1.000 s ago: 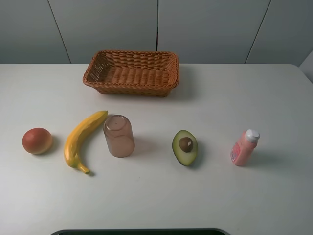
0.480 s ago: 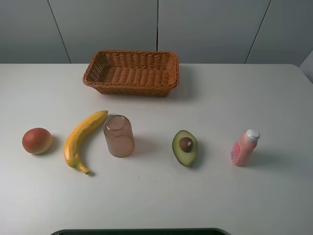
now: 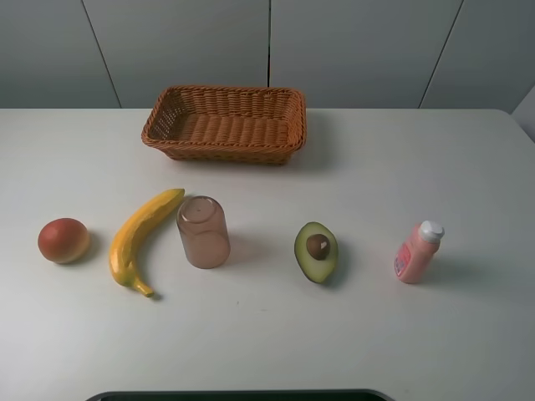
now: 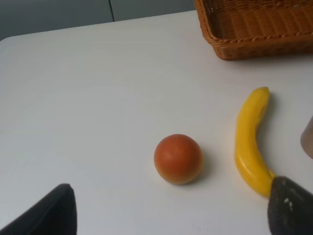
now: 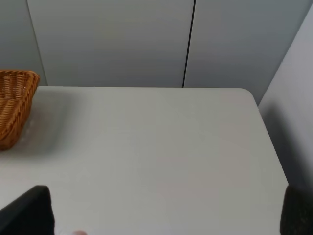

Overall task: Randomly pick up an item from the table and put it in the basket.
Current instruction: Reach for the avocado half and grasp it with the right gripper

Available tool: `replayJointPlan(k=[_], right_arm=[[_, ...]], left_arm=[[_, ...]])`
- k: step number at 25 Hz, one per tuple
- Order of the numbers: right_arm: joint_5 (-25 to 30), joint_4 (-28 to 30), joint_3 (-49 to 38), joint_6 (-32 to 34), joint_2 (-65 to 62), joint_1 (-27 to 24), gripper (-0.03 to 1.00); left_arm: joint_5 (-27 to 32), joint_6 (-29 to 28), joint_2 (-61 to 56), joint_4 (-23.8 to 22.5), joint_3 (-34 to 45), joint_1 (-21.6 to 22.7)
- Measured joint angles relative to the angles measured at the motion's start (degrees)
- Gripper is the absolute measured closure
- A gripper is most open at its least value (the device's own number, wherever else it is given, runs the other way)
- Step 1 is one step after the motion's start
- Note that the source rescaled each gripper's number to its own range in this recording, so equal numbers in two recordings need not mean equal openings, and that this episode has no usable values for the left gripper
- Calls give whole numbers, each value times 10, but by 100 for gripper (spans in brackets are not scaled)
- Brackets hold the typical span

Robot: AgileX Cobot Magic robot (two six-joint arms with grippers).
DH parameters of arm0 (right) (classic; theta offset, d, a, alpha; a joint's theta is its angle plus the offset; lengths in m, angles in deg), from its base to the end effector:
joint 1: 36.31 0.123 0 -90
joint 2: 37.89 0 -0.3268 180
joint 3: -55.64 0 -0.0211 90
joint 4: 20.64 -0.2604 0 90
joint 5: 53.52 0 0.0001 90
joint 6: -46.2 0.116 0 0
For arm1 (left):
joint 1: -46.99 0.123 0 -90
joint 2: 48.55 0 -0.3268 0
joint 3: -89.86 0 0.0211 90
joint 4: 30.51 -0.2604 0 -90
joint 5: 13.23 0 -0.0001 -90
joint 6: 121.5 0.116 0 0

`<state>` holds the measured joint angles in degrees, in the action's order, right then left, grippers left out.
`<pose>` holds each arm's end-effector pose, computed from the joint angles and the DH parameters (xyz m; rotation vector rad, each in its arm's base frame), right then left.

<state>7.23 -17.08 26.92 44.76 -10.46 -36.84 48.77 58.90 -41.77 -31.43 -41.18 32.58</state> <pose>0.0177 -0.0065 0.3837 -0.0132 2.0400 -0.0959 -0.0176 0.0062 0.2715 0.2641 2.0404 -0.1324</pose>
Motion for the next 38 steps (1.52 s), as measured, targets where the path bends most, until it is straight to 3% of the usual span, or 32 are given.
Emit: replayJointPlan(k=[9, 16, 28, 38], right_arm=[[15, -61, 201, -49, 294, 4, -3], [7, -72, 293, -53, 483, 85, -3], [-7, -77, 307, -3, 712, 239, -3], [-27, -87, 251, 110, 797, 299, -3]], left_arm=[[0, 0, 0, 0, 0, 0], [0, 0, 0, 0, 0, 0], [0, 0, 0, 0, 0, 0], [0, -4, 0, 0, 0, 0]])
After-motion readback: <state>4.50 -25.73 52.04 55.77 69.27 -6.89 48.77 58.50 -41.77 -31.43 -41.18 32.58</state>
